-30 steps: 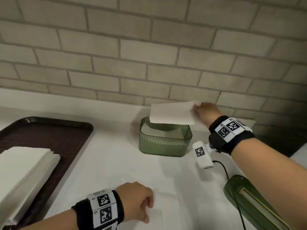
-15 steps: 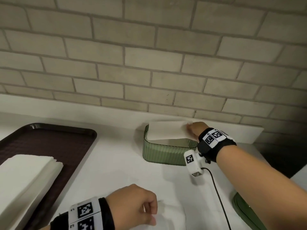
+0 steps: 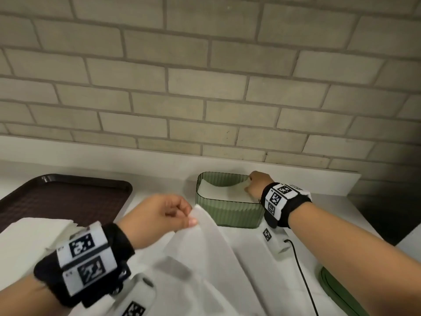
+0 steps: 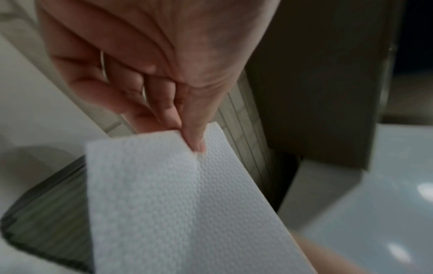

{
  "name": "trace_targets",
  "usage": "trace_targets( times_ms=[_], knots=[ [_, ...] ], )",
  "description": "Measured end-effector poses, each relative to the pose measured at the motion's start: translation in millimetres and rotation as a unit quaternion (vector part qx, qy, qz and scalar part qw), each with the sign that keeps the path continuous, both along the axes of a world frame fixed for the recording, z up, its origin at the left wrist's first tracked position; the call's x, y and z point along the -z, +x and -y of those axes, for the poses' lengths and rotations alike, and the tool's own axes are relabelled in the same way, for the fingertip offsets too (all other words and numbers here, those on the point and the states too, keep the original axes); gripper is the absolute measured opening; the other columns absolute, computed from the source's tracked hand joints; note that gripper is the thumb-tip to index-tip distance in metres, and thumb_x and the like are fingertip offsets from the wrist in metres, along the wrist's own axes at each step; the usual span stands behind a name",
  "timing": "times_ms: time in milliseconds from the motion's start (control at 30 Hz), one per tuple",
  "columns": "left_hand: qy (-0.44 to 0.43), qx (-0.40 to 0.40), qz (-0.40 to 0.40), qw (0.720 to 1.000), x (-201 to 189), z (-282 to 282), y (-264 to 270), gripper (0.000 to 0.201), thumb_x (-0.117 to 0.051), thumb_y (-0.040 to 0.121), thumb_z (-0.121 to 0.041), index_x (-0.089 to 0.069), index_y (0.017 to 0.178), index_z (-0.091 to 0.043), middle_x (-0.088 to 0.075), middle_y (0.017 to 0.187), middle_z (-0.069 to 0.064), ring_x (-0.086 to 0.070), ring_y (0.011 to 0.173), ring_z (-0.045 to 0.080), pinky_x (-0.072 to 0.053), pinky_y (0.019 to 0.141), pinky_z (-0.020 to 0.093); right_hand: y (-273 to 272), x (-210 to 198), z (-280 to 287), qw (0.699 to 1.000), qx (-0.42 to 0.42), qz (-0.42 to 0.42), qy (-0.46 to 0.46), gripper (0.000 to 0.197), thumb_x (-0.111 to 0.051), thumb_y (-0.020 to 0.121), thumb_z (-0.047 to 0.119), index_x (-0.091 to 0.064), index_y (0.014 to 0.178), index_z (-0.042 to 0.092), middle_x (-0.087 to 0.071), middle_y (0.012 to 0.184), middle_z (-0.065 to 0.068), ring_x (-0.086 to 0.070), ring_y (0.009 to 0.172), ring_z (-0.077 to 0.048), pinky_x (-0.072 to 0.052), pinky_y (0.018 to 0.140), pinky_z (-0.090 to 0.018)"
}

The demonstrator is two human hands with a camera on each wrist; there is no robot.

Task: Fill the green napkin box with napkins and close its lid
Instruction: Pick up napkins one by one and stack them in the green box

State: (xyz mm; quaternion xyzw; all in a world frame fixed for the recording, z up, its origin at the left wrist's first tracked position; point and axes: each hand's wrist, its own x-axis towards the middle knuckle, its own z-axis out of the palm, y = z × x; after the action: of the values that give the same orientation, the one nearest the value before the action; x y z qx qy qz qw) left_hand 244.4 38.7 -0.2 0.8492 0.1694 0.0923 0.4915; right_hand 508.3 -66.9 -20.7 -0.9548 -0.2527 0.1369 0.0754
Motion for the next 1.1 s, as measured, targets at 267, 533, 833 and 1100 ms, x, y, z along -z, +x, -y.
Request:
trace_targets(
  times_ms=[267,533,833,1100],
  knots=[
    [-0.109,-0.092,-0.023,0.989,-9,-33,53,0.006,-0.067,0.085,-0.022,-0.068,0.083,-0.017,-0.059,0.06,-0.007,-0.048,0.048,0.001,-0.039,0.05,0.011,-8,-2,23,0.989,-0.12,0.086,-0.001,0.03,-0.043,0.093,0.008,-0.049,0.122,0.003,-0.046,0.124,-0.015,-0.051,0.094,-0.027,-0.041,0.079,-0.025],
    [-0.148,-0.142,-0.064,0.977,-2,-55,110,0.022,-0.066,0.086,-0.021,-0.053,0.071,-0.012,-0.038,0.05,0.001,-0.026,0.045,0.016,-0.021,0.05,0.025,-25,-13,86,0.983,-0.108,0.117,0.086,0.032,-0.046,0.092,0.003,-0.061,0.119,0.009,-0.053,0.116,-0.011,-0.054,0.108,-0.026,-0.039,0.083,-0.021],
    [0.048,-0.168,-0.185,0.967,13,-54,151,0.027,-0.062,0.087,-0.043,-0.063,0.096,-0.018,-0.066,0.083,0.01,-0.059,0.074,0.026,-0.044,0.069,0.026,-69,29,147,0.988,-0.09,0.06,0.106,0.02,-0.06,0.088,0.016,-0.065,0.106,0.023,-0.056,0.092,0.008,-0.046,0.068,0.0,-0.036,0.071,-0.015],
    [0.165,-0.173,-0.198,0.95,18,-54,160,0.046,-0.066,0.083,-0.046,-0.064,0.12,-0.02,-0.06,0.129,0.002,-0.058,0.116,0.023,-0.044,0.1,0.029,-131,37,162,0.986,-0.155,-0.049,0.038,0.021,-0.064,0.082,0.032,-0.061,0.103,0.031,-0.062,0.091,0.013,-0.052,0.075,-0.004,-0.042,0.065,-0.015]
  ],
)
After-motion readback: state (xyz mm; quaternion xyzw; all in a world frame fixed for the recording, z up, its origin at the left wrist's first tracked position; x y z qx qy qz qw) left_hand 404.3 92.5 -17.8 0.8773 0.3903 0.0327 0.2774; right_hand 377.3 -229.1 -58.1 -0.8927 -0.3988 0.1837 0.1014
